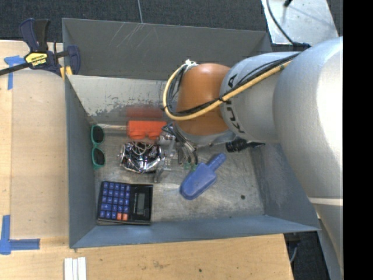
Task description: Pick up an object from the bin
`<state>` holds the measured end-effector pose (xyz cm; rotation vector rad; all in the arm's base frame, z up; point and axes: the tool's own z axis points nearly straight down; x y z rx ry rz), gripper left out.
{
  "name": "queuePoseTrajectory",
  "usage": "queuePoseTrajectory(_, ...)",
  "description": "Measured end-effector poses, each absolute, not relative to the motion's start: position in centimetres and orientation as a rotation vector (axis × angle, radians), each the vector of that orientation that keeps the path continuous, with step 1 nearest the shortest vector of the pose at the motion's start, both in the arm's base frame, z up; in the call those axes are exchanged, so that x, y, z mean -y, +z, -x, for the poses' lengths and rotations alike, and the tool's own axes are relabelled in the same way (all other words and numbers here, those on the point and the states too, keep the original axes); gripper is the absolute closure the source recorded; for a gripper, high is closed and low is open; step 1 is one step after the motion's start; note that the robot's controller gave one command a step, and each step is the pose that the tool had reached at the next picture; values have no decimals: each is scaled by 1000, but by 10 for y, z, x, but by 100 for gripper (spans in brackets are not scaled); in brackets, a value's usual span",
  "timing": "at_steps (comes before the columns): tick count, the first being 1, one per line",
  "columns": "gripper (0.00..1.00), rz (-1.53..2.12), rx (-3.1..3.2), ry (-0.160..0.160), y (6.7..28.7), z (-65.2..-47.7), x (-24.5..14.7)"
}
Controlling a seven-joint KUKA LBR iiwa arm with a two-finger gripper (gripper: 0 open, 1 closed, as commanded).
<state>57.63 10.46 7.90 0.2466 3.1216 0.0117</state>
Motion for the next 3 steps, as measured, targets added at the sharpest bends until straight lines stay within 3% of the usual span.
queuePoseTrajectory(1,100,-247,-3122,12,79,-576,-105)
queuePoseTrajectory(2,100,-269,-3132,-1,119,-575,-101)
queuePoseTrajectory(3,100,-378,-3114,2,167,-586,-98)
